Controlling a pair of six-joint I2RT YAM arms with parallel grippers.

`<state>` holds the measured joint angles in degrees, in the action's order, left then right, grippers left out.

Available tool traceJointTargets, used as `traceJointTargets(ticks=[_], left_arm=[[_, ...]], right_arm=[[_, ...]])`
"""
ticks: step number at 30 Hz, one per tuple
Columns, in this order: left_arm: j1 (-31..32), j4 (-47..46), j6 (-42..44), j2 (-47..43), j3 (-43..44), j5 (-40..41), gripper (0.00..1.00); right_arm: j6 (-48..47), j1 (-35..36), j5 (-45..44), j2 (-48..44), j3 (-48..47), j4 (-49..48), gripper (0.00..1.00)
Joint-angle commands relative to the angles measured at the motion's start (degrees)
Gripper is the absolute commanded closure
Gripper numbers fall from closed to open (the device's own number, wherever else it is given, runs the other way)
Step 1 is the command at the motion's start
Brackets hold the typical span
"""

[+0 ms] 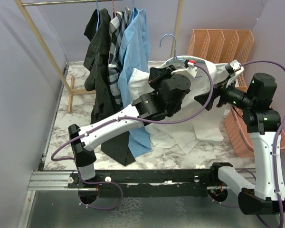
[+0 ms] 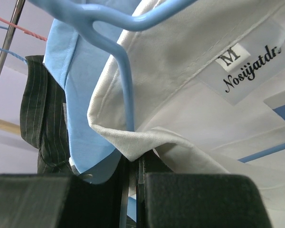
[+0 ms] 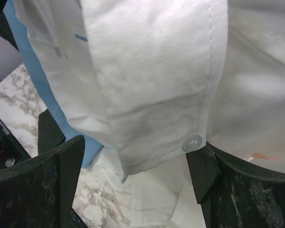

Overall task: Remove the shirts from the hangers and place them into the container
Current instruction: Remove the shirt from the hanger.

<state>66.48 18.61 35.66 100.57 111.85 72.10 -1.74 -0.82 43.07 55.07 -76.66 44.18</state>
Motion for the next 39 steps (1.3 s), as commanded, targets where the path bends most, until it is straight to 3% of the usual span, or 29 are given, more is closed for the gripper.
traceJointTargets(ticks=[1, 6, 8, 9, 10, 12, 13, 24, 35, 39], left_arm=[[1.5, -1.8, -1.5, -1.0, 1.9, 2.7, 1.0], [3.0, -1.8, -2.5, -1.4, 1.6, 3.6, 1.0], [3.4, -1.8, -3.1, -1.5, 1.4, 3.9, 1.0], [3.5, -1.8, -3.2, -1.6, 1.3, 4.0, 1.0], [3.6, -1.8, -3.3, -1.7, 1.1, 4.1, 1.0], [3.6, -1.8, -3.4, -2.1, 0.3, 4.3, 1.0], [3.6, -1.9, -3.4, -2.3, -0.1, 4.5, 1.0], [1.0, -4.3, -2.3, -10.2, -15.8, 7.3, 1.0], [-1.4, -7.0, -0.5, -17.5, -24.8, 8.4, 1.0], [-1.5, -8.3, 0.8, -19.5, -27.1, 8.3, 1.0]], right_arm=[[4.5, 0.0, -5.8, -0.3, 1.2, -7.8, 0.17], [8.3, 0.0, -7.3, 0.0, 2.4, -12.7, 0.21], [9.4, 0.0, -8.4, 0.6, 2.8, -13.5, 0.3], [9.6, 0.0, -9.4, 1.0, 2.9, -13.5, 0.37], [9.8, 0.0, -11.1, 1.4, 2.8, -13.0, 0.53], [9.4, 0.0, -16.1, 2.4, 2.1, -11.4, 0.95], [9.0, 0.0, -19.2, 2.4, 1.8, -10.9, 0.98], [-9.7, 0.0, -47.2, 1.5, -10.9, -6.8, 0.99], [-20.3, 0.0, -56.1, 4.1, -20.7, -8.2, 0.99], [-24.4, 0.0, -60.2, 2.6, -19.5, -15.2, 0.99]])
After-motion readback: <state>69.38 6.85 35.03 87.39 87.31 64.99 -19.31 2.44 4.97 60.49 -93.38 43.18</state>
